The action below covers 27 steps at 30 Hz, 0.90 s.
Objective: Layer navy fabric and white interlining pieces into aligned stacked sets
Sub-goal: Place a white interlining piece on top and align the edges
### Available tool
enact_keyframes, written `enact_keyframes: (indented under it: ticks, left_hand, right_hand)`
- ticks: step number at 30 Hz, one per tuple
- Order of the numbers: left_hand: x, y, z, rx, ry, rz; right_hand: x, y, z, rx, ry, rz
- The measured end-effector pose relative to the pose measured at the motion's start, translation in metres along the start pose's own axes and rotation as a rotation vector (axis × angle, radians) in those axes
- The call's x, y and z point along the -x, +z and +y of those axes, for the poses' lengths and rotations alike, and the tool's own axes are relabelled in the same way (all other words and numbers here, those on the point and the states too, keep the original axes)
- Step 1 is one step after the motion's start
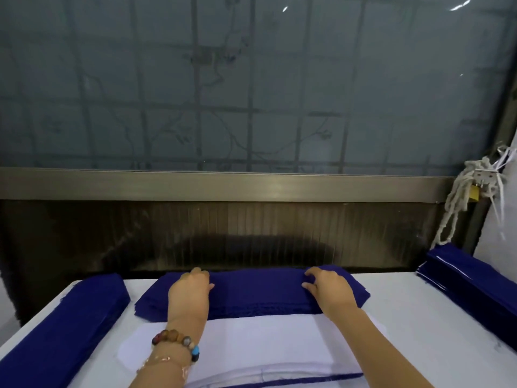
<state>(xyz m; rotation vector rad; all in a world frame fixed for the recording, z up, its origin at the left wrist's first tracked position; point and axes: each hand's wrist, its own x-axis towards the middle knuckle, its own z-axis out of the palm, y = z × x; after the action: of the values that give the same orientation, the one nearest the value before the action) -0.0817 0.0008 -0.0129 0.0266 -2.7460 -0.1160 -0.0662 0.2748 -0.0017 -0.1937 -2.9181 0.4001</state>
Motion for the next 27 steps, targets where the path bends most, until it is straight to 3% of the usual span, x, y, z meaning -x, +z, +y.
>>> enact_keyframes:
  ticks: [4,11,21,27]
  left_hand:
    - [0.002,0.007,-0.002,-0.056,-0.024,0.007]
    - [0.002,0.012,-0.006,0.085,-0.014,0.022]
    - [0.006,0.019,-0.013,0.281,-0.016,0.11]
    - [0.005,0.021,-0.012,0.38,-0.056,0.077]
  right_hand:
    - [-0.001,-0.002,-0.003,0.041,-0.021,-0.016]
    - [0.0,-0.007,-0.012,0.113,-0.052,-0.075]
    - [0.005,0.009,-0.009,0.115,-0.06,0.053]
    - [-0.008,-0.006,-0.002,0.124,-0.13,-0.079]
